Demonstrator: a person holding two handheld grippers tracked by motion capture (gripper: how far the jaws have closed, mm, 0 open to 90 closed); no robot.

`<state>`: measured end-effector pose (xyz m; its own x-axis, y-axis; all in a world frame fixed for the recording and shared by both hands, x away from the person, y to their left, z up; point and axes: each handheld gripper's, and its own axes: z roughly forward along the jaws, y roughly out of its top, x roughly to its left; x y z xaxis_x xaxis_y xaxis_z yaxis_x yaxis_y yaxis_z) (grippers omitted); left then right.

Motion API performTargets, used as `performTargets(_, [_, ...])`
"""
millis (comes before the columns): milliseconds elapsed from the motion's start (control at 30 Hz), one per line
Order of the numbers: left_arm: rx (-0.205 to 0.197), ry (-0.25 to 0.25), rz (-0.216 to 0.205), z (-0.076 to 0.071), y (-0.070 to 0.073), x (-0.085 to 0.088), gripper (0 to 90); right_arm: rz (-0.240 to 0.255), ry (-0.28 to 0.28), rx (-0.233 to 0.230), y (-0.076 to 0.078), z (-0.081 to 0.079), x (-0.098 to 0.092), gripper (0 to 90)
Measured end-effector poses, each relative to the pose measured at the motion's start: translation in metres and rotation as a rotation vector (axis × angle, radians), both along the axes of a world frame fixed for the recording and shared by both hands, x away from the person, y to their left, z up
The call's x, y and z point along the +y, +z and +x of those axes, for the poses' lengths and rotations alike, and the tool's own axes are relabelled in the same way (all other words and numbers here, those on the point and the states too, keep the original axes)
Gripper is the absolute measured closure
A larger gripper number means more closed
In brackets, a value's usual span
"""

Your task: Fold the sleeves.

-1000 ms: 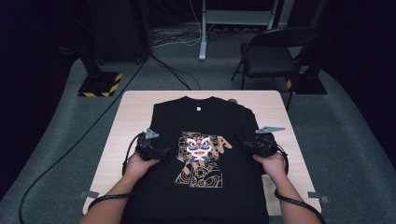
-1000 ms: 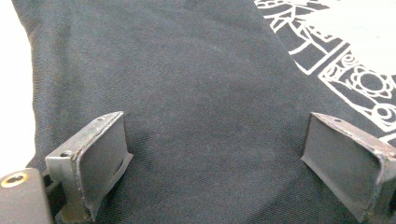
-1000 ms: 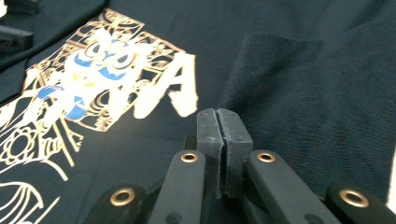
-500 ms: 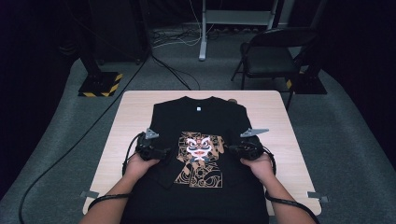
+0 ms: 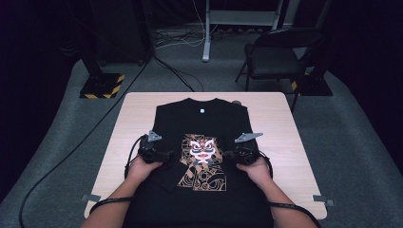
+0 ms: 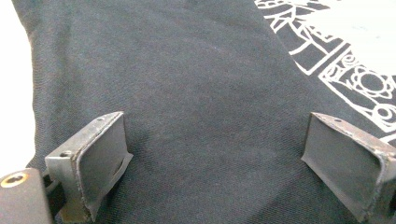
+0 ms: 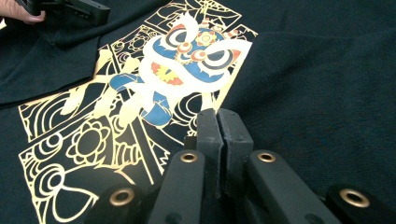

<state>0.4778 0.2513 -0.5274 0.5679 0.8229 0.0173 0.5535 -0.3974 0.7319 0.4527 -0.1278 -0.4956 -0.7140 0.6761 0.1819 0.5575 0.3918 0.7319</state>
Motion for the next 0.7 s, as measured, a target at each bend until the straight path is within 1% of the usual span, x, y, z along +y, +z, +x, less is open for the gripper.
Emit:
performTargets(67, [0.0,0.0,0.0,0.0,0.0,0.0,7.1,0.008,0.004,0.004,0.0,0.0,0.0,84.5])
performTargets(133, [0.0,0.0,0.0,0.0,0.0,0.0,7.1,0.047,0.014,0.014,0.001,0.001,-0.001,76.5])
performTargets(167, [0.0,0.0,0.0,0.0,0.0,0.0,7.1,0.067,0.02,0.012,0.003,0.001,-0.002,74.3])
performTargets(267, [0.0,0.0,0.0,0.0,0.0,0.0,7.1,0.094,0.002,-0.011,0.011,0.002,-0.009,71.3])
performTargets(300, [0.0,0.0,0.0,0.0,0.0,0.0,7.1,0.089,-0.013,-0.021,0.012,0.002,-0.013,70.5])
performTargets(400, [0.0,-0.001,0.001,0.0,0.0,0.0,7.1,0.027,-0.046,-0.042,0.012,0.002,-0.023,69.1])
performTargets(500, [0.0,0.0,0.0,0.0,0.0,0.0,7.1,-0.009,-0.057,-0.036,0.007,0.002,-0.028,67.9])
performTargets(567, [0.0,0.0,0.0,0.0,0.0,0.0,7.1,-0.028,-0.053,-0.035,0.005,0.001,-0.03,66.8])
performTargets(633, [0.001,0.0,0.0,0.0,0.0,0.0,7.1,-0.039,-0.038,-0.034,0.004,-0.001,-0.03,66.0])
performTargets(700, [0.001,0.0,0.0,0.0,0.0,0.0,7.1,-0.058,-0.007,-0.043,0.003,-0.004,-0.031,64.7])
